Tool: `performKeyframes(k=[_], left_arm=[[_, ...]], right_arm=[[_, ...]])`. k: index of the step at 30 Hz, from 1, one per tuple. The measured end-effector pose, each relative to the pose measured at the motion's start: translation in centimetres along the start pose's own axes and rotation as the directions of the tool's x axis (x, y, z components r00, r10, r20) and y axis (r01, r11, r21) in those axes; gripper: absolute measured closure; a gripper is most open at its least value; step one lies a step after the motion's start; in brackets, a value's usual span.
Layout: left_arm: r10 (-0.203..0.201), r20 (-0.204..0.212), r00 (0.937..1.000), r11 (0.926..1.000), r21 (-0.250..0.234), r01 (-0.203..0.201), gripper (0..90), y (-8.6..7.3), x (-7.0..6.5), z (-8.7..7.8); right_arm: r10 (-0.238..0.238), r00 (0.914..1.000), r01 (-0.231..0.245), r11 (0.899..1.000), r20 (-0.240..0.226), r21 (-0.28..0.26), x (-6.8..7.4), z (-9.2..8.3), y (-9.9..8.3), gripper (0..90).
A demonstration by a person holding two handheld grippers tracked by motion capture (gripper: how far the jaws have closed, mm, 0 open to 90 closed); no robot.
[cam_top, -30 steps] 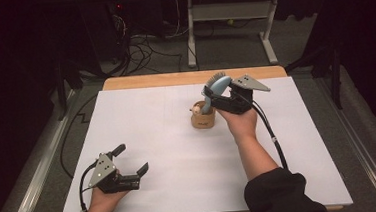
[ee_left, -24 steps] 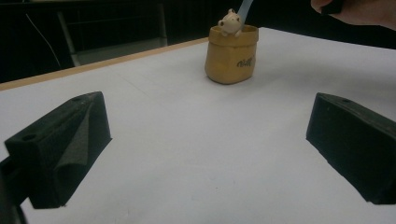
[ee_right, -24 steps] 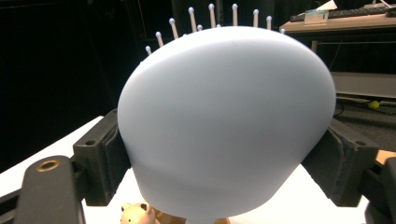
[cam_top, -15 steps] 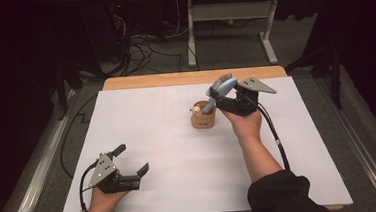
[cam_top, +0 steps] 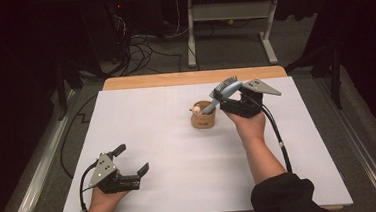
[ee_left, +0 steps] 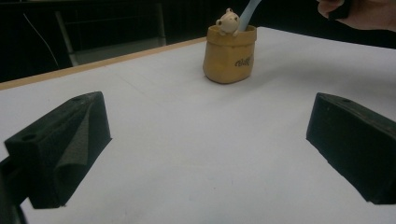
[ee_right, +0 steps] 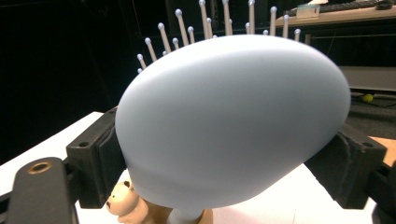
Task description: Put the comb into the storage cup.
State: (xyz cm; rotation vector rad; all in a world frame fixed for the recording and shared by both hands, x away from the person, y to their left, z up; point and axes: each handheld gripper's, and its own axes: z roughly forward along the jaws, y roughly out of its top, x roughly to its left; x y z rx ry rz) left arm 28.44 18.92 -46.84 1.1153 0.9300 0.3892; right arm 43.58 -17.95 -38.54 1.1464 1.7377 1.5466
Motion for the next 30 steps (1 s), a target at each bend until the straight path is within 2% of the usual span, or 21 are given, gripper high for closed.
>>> performKeyframes(k=[30], left_arm=[[0.003,0.002,1.0000,1.0000,0.001,-0.003,1.0,-0.02,-0.15,0.03]], right_arm=[[0.002,1.0000,-0.002,1.000,-0.002,0.018,-0.53,-0.90,-0.59,11.4]])
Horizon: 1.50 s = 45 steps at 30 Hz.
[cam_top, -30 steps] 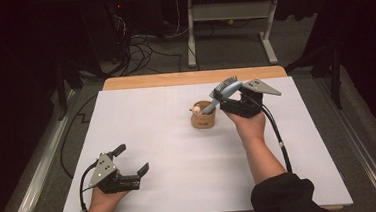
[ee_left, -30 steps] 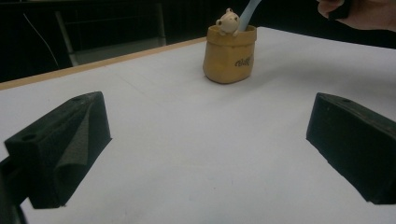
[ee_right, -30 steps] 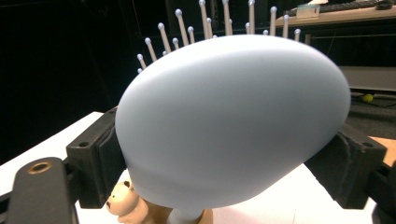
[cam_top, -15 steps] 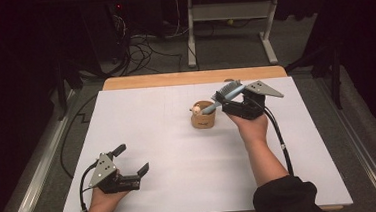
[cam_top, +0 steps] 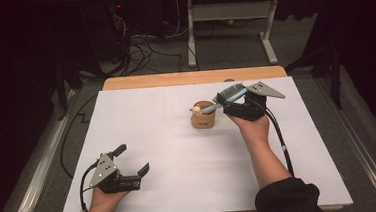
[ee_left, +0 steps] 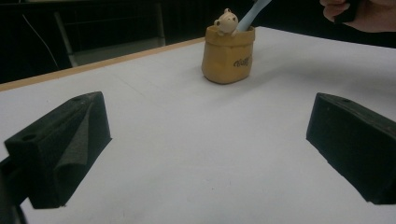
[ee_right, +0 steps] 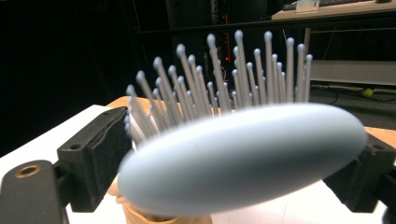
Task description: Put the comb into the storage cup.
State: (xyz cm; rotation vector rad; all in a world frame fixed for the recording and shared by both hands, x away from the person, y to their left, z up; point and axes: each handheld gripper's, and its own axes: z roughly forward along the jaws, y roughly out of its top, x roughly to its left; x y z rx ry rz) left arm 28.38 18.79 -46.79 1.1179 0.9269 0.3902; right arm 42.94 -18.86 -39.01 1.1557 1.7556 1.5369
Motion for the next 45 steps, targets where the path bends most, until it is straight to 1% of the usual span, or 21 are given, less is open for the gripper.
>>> performKeyframes(k=[14,19,22,25,27,32,35,37,41,45], left_arm=[[0.001,0.002,1.0000,1.0000,-0.003,-0.001,1.0,0.0,0.0,0.0],[0.004,0.001,1.0000,1.0000,0.002,-0.004,1.0,0.0,0.0,0.0],[-0.002,0.002,1.0000,1.0000,0.002,0.002,1.0,0.0,0.0,0.0],[-0.027,0.002,0.9996,0.9996,-0.007,0.027,0.8,0.1,0.1,0.0],[-0.026,0.002,0.9997,0.9995,-0.015,0.026,0.7,0.2,0.0,-0.1],[-0.024,-0.002,0.9997,0.9997,-0.009,0.024,0.6,0.2,0.1,0.0],[-0.019,-0.007,0.9998,0.9998,0.000,0.019,0.6,0.2,0.2,0.0],[-0.024,-0.010,0.9997,0.9997,-0.002,0.024,0.6,0.2,0.2,0.0],[-0.032,-0.016,0.9994,0.9995,-0.003,0.032,0.6,0.3,0.4,0.1],[-0.032,-0.019,0.9993,0.9995,-0.003,0.032,0.6,0.3,0.4,0.1]], right_arm=[[0.003,1.0000,-0.003,1.000,0.003,0.006,-0.2,-0.1,0.1,5.5],[0.001,1.0000,-0.001,1.000,0.000,0.010,-0.2,-0.1,0.1,0.3],[-0.020,0.9998,0.020,1.000,0.005,0.018,-0.1,-0.5,0.2,0.2],[-0.040,0.9992,0.040,0.999,0.006,0.023,0.2,-0.9,0.3,0.2],[-0.055,0.9985,0.055,0.998,0.007,0.026,0.4,-1.2,0.3,0.2],[-0.083,0.9965,0.083,0.996,0.003,0.022,0.8,-2.1,0.2,0.2],[-0.092,0.9957,0.092,0.995,-0.002,0.028,0.9,-2.7,-0.4,0.2],[-0.103,0.9947,0.103,0.994,-0.008,0.040,0.9,-3.1,-1.0,0.2],[-0.119,0.9928,0.120,0.990,-0.015,0.070,1.0,-3.8,-2.7,0.2],[-0.124,0.9921,0.125,0.987,-0.019,0.096,0.8,-4.6,-4.5,0.3]])
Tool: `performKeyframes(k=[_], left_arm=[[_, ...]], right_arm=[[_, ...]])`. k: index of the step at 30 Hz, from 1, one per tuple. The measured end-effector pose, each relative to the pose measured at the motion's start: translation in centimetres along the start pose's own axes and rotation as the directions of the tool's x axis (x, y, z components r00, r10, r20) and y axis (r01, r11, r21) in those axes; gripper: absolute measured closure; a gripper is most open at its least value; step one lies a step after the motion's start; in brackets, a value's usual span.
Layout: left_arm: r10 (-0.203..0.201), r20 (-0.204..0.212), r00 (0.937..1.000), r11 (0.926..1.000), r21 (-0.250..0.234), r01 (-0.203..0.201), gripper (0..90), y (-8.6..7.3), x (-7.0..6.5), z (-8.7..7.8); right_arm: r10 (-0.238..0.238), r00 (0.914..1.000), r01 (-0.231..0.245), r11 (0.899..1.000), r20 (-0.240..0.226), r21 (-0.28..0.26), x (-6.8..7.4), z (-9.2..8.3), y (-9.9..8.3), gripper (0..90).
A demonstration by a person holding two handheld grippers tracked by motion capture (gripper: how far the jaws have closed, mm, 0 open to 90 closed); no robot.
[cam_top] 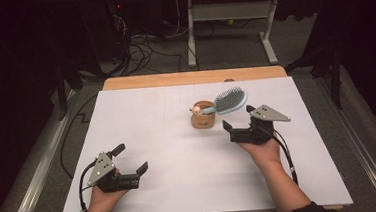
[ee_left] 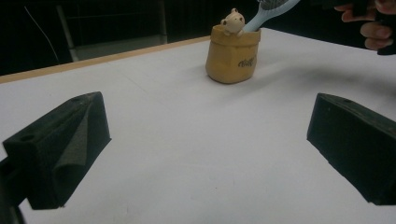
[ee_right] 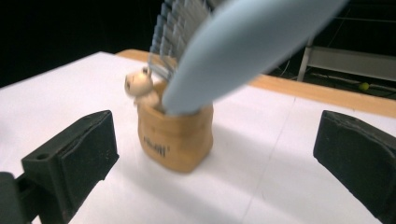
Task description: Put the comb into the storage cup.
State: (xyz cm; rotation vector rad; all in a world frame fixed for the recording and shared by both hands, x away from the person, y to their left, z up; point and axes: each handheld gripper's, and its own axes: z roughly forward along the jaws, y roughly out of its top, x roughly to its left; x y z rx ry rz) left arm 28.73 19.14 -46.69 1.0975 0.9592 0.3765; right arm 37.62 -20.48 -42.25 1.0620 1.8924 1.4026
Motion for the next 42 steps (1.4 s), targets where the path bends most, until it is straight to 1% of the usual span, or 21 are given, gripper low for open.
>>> performKeyframes(k=[5,8,13,16,17,18,19,21,24,25,28,31,33,38,42], left_arm=[[0.000,0.000,1.0000,1.0000,0.007,0.000,0.6,0.0,0.0,0.0],[0.002,0.004,1.0000,0.9999,0.011,-0.002,0.6,0.0,0.0,-0.1],[0.007,0.002,1.0000,0.9999,0.014,-0.007,0.6,0.0,0.0,-0.1],[0.009,0.000,1.0000,0.9999,0.014,-0.009,0.6,0.0,0.0,-0.2],[0.003,0.002,1.0000,1.0000,0.009,-0.003,0.6,0.1,0.0,-0.3],[0.008,0.004,1.0000,0.9999,0.009,-0.008,0.5,0.2,0.0,-0.4],[0.004,0.004,1.0000,1.0000,0.006,-0.004,0.6,0.3,0.0,-0.5],[-0.003,0.004,1.0000,1.0000,-0.002,0.003,0.5,0.4,0.0,-0.7],[0.000,-0.001,1.0000,1.0000,-0.004,0.000,0.5,0.5,-0.1,-0.9],[-0.003,-0.001,1.0000,1.0000,-0.004,0.003,0.5,0.5,-0.1,-1.0],[-0.002,0.001,1.0000,1.0000,0.002,0.002,0.5,0.4,-0.3,-1.0],[-0.002,0.001,1.0000,1.0000,-0.003,0.002,0.5,0.4,-0.4,-0.9],[-0.005,0.002,1.0000,1.0000,-0.004,0.005,0.5,0.3,-0.5,-0.9],[-0.003,0.005,1.0000,1.0000,0.004,0.003,0.5,0.3,-0.4,-0.8],[0.001,0.005,1.0000,1.0000,0.004,-0.001,0.5,0.3,-0.4,-0.8]], right_arm=[[0.010,0.9998,-0.010,1.000,-0.015,0.020,0.0,-1.1,-2.0,0.2],[0.000,0.9998,0.000,1.000,-0.019,0.019,0.2,-2.0,-3.0,0.2],[-0.015,0.9996,0.015,1.000,-0.024,-0.001,0.4,-4.1,-4.5,0.2],[-0.028,0.9994,0.028,1.000,-0.018,-0.013,0.2,-5.6,-5.2,0.2],[-0.033,0.9994,0.033,0.999,-0.012,-0.023,0.1,-6.2,-5.4,0.3],[-0.040,0.9992,0.040,0.999,-0.001,-0.031,-0.1,-6.8,-5.5,0.2],[-0.040,0.9992,0.040,0.998,0.008,-0.040,-0.2,-7.4,-5.7,0.2],[-0.036,0.9991,0.037,0.998,0.021,-0.058,-0.6,-8.5,-5.9,0.2],[-0.022,0.9990,0.026,0.996,0.040,-0.083,-1.3,-10.1,-6.5,0.2],[-0.024,0.9986,0.029,0.996,0.047,-0.088,-1.4,-10.4,-6.7,0.3],[-0.022,0.9985,0.027,0.996,0.051,-0.090,-1.6,-10.8,-7.0,0.2],[-0.017,0.9990,0.020,0.996,0.041,-0.083,-1.6,-10.6,-7.0,0.2],[-0.022,0.9988,0.025,0.996,0.044,-0.081,-1.6,-10.5,-7.1,0.2],[-0.014,0.9984,0.018,0.997,0.055,-0.079,-1.8,-10.7,-7.1,0.2],[-0.030,0.9973,0.036,0.996,0.066,-0.086,-1.6,-10.9,-6.9,0.2]])
